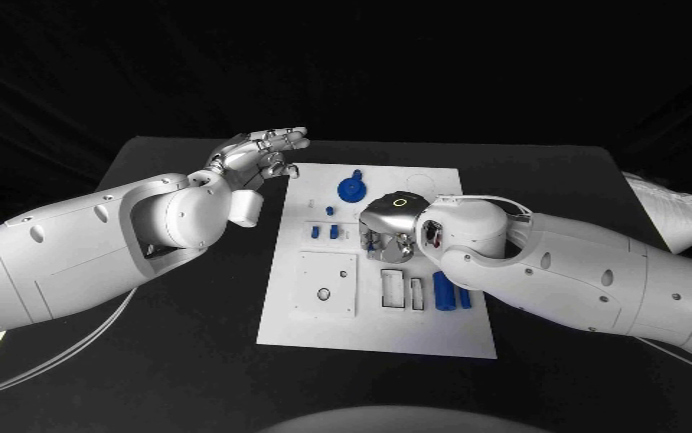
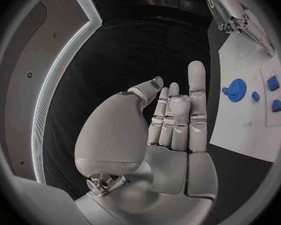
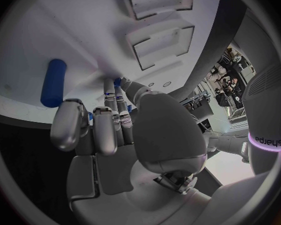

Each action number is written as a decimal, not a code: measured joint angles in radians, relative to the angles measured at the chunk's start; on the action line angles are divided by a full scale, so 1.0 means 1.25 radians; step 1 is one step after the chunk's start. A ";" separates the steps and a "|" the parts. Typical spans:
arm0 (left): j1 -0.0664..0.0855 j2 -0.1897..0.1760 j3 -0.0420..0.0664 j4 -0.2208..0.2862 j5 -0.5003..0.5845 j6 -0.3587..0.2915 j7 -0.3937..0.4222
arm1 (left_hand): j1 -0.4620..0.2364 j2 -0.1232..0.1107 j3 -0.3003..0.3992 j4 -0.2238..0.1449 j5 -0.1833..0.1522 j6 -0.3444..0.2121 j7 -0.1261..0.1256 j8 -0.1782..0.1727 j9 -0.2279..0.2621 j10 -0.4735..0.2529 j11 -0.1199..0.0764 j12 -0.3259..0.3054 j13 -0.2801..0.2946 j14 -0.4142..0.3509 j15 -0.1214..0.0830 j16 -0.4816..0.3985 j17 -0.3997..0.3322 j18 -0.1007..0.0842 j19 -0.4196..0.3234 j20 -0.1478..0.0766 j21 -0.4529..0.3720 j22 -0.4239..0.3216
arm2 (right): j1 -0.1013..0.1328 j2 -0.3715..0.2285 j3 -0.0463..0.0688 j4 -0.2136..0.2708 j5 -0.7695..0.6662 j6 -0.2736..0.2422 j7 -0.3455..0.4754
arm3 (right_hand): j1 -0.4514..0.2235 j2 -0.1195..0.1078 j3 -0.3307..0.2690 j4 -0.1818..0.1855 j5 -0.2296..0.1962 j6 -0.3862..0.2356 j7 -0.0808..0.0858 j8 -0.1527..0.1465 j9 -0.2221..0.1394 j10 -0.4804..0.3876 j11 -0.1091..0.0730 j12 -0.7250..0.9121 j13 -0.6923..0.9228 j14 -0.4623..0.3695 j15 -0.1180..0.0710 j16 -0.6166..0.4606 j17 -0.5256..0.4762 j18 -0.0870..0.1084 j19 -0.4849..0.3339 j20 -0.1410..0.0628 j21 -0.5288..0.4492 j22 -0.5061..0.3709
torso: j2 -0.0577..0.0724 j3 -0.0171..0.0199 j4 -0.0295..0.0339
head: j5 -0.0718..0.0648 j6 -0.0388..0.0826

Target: Assemble the parts on the task board

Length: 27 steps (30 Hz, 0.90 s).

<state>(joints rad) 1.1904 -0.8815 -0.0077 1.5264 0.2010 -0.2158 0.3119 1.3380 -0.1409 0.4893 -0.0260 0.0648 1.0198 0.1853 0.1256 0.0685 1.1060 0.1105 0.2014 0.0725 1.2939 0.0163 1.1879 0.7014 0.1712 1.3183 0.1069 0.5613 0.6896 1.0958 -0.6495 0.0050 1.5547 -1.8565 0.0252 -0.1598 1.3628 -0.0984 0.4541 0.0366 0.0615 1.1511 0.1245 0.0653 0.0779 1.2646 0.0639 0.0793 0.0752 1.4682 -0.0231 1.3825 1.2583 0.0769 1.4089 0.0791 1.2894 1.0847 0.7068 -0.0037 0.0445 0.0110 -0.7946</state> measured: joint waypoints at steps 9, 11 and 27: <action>0.000 -0.001 0.000 0.000 -0.001 0.000 -0.001 | 0.003 0.003 0.002 -0.002 0.000 0.000 0.000 0.000 0.000 -0.003 -0.003 0.003 0.000 0.000 0.000 0.000 -0.001 0.000 0.000 0.000 0.000 -0.001 | 0.000 0.000 0.000 0.002 -0.010 0.004 0.000 | 0.019 -0.005 0.009 -0.023 -0.005 0.005 0.000 0.000 0.001 0.003 -0.001 -0.003 -0.002 0.000 0.000 0.000 0.000 0.000 0.000 0.000 0.000 0.000 | 0.000 -0.0002 0.0000 | 0.002 -0.001; 0.000 -0.001 0.000 0.000 -0.001 0.000 -0.001 | 0.003 0.003 0.002 -0.002 0.000 0.000 0.000 0.000 0.000 -0.003 -0.003 0.003 0.000 0.000 0.000 0.000 -0.001 0.000 0.000 0.000 0.000 -0.001 | -0.001 0.000 0.000 0.002 -0.011 0.004 0.000 | 0.018 -0.005 0.009 -0.023 -0.005 0.005 0.000 0.000 0.001 0.003 -0.001 -0.003 -0.002 0.000 0.000 0.000 0.000 0.000 0.000 0.000 0.000 0.002 | 0.000 -0.0001 0.0000 | 0.003 -0.001; 0.000 -0.002 0.000 0.001 -0.001 -0.002 -0.002 | 0.003 0.003 0.000 -0.005 0.000 -0.009 0.003 0.000 -0.001 -0.012 0.000 0.003 -0.001 0.000 0.000 0.000 -0.002 0.000 -0.003 0.003 0.000 -0.001 | 0.000 -0.003 0.001 0.002 -0.007 0.003 0.000 | -0.031 -0.032 -0.010 -0.004 0.000 -0.009 0.009 0.000 -0.004 -0.016 0.004 -0.008 -0.006 -0.003 0.003 0.000 -0.005 0.000 0.000 0.000 0.000 -0.002 | 0.000 -0.0001 -0.0002 | 0.001 -0.003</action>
<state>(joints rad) 1.1905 -0.8835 -0.0077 1.5278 0.1993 -0.2185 0.3092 1.3423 -0.1366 0.4896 -0.0318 0.0648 1.0090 0.1891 0.1256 0.0677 1.0915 0.1106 0.2054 0.0718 1.2939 0.0163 1.1879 0.6983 0.1712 1.3148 0.1104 0.5613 0.6888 1.0955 -0.6535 0.0057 1.5575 -1.8655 0.0290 -0.1601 1.3246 -0.1385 0.4415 0.0317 0.0618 1.1393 0.1357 0.0657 0.0728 1.2448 0.0686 0.0693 0.0674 1.4646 -0.0195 1.3825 1.2526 0.0769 1.4089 0.0790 1.2895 1.0821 0.7069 -0.0038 0.0442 0.0118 -0.7987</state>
